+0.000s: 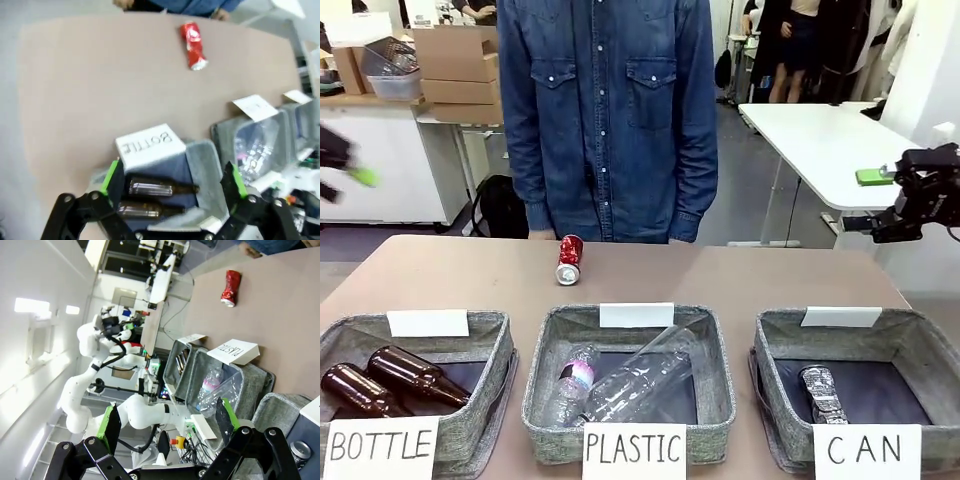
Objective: Sort the can waste into the basket.
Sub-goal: Pick up the can waste from the table and place it in the right Fabric basket.
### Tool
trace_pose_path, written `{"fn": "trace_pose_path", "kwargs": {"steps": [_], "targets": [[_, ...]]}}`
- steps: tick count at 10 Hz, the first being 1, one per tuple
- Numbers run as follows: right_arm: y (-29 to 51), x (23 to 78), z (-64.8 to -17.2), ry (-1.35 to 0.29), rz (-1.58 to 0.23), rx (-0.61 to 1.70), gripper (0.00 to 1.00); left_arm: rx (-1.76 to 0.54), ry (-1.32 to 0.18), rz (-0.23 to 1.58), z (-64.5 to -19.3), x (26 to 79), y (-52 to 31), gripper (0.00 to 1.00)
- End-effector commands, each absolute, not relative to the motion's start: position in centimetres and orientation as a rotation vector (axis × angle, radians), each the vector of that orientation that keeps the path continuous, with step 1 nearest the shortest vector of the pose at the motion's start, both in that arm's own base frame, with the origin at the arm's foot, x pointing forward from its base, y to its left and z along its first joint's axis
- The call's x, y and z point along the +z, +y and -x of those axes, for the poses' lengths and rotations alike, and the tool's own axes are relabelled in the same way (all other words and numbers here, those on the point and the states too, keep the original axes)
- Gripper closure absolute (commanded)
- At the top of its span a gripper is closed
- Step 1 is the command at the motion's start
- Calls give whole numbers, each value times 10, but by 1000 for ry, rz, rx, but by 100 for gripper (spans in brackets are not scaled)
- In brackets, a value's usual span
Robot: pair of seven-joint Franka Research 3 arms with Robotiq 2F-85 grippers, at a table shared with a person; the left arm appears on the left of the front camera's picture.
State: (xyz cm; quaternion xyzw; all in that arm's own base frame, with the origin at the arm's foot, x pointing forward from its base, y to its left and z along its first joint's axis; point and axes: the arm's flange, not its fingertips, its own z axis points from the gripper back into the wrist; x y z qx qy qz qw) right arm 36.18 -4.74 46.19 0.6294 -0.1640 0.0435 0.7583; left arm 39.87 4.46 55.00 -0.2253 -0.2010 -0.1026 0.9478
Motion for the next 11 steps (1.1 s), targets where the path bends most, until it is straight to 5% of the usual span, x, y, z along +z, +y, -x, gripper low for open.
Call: {"fn": "trace_pose_path", "kwargs": {"steps": [1,5,11], "targets": [[-49,463,-362,-363,-1368,118,0,-222,-316,413,-462,532,-9,0],[-49,463,-362,-363,-1368,118,0,-251,-192,368,-563,444,-142,0],[-49,463,-362,-363,-1368,118,0,-202,-153,363,-623,334,-207,0]]}}
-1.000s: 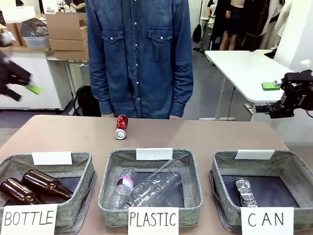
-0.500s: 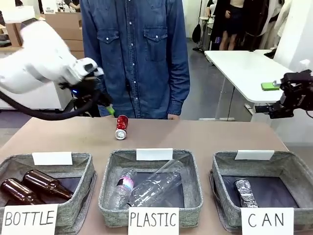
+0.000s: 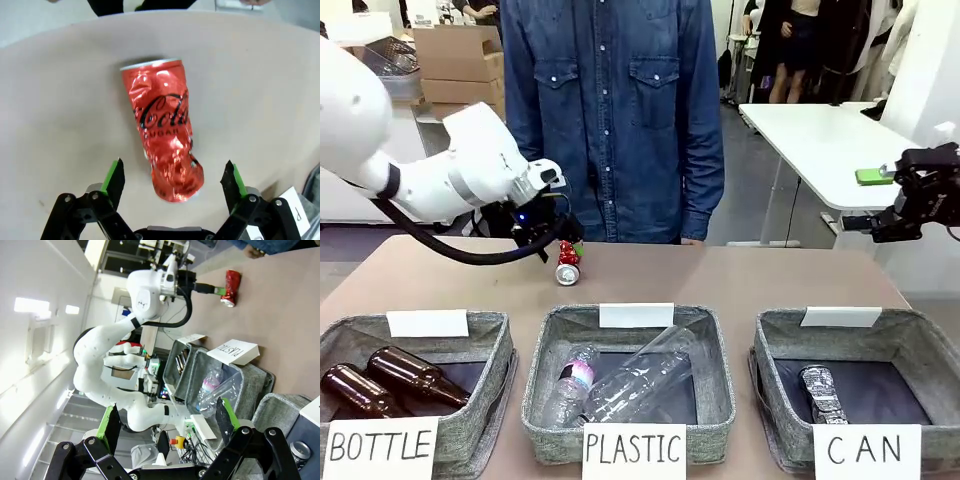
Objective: Sort the can waste into the basket.
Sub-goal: Pick up the can waste from the table and place it in the right Fabric basket.
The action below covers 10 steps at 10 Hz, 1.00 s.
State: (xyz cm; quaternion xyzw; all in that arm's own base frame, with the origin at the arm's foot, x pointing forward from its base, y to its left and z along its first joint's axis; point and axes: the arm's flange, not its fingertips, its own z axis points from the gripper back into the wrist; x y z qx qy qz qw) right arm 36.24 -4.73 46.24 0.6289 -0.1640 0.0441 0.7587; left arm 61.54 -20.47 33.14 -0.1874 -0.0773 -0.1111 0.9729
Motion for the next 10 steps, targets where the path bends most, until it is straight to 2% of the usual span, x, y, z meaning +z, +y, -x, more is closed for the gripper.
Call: {"fn": "trace_pose_path", "kwargs": {"steps": [1,4,5,6,7,8,10], "targets": [[-49,463,-362,-363,-1368,118,0,-187,-148,371,-626,326,-209,0],[-49,463,-362,-363,-1368,118,0,-133,-167,360,-631,314,-215,0],[-49,463,-362,-363,-1368,118,0,-116,-199,351,-632,312,-217,6],[-49,463,-362,-363,-1368,118,0,-128,-219,343,-632,312,-218,58],[-49,463,-362,-363,-1368,118,0,-130,-223,329,-632,311,-218,65],[-49,463,-362,-363,-1368,118,0,-127,-222,327,-631,311,-218,100],[-49,463,-362,-363,-1368,118,0,-127,-220,328,-630,313,-217,100]]}}
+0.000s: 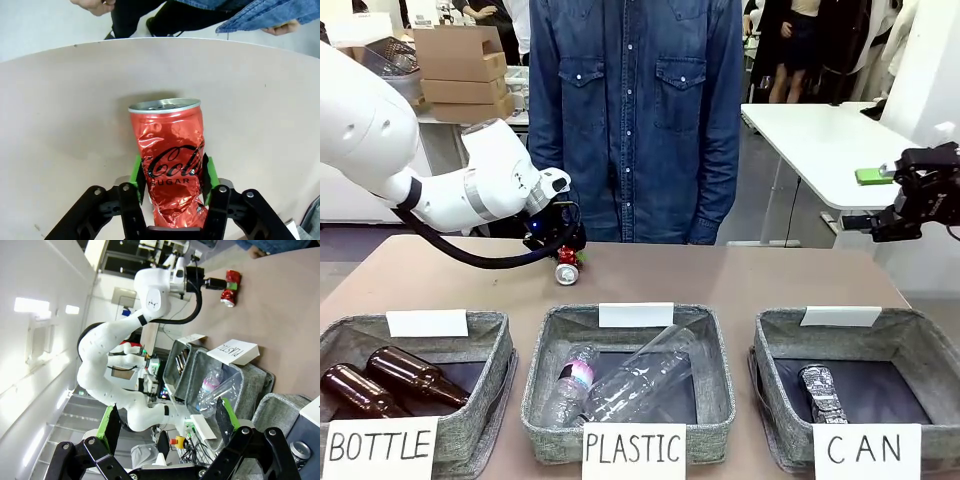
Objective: Sort the can waste into the basket.
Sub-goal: Pick up the can waste from the table and place it in the right Fabric basket.
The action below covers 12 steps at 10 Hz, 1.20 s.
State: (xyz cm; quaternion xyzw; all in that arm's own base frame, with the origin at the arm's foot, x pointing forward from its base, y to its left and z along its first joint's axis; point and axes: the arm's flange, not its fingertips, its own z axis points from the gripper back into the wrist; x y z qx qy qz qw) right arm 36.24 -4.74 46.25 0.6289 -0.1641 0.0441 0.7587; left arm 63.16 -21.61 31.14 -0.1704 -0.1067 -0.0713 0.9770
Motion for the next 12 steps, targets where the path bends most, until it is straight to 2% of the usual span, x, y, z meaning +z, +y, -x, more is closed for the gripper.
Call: {"fn": "trace_pose_path", "kwargs": {"steps": [1,2,4,7,8,10,12], "targets": [[-49,463,-362,-363,-1368,118,0,-129,-216,335,-629,315,-217,85],[-49,463,-362,-363,-1368,118,0,-128,-204,335,-627,317,-216,95],[-49,463,-362,-363,-1368,118,0,-121,-206,311,-617,333,-208,95],[-49,463,-362,-363,-1368,118,0,-192,-216,360,-572,395,-181,95],[-49,463,-362,-363,-1368,118,0,-240,-234,345,-541,427,-169,95],[-49,463,-362,-363,-1368,118,0,-398,-268,363,-452,499,-145,95],[-49,463,-362,-363,-1368,118,0,-588,-240,418,-364,538,-131,95]]}}
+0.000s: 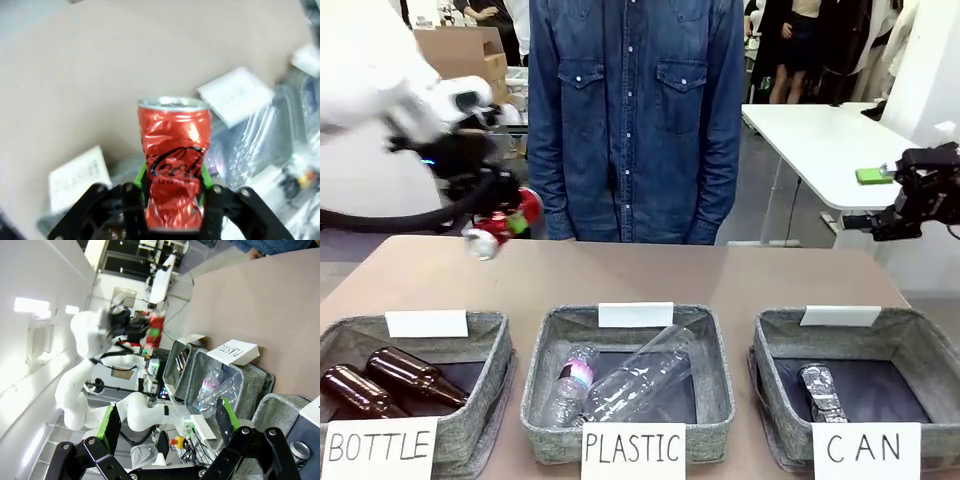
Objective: Sort the can waste into the basket.
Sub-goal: Pick up the can waste from the table and place it in the right Fabric basket.
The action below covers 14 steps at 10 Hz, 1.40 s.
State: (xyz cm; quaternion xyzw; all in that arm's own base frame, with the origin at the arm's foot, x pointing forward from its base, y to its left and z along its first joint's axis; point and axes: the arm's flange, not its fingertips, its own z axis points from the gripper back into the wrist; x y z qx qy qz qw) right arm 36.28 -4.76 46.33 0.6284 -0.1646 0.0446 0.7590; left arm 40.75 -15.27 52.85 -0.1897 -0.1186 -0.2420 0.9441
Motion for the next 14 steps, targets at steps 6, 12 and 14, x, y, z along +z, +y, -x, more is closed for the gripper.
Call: {"fn": "trace_pose_path", "kwargs": {"steps": [6,12,14], "targets": [[-49,463,-362,-363,-1368,118,0,-1527,-217,669,-261,531,-154,95],[-48,463,-363,-359,-1368,97,0,-1255,-216,511,-243,535,-151,95],[-67,482,-371,-344,-1330,85,0,-1329,-181,501,-252,520,-198,61]]}}
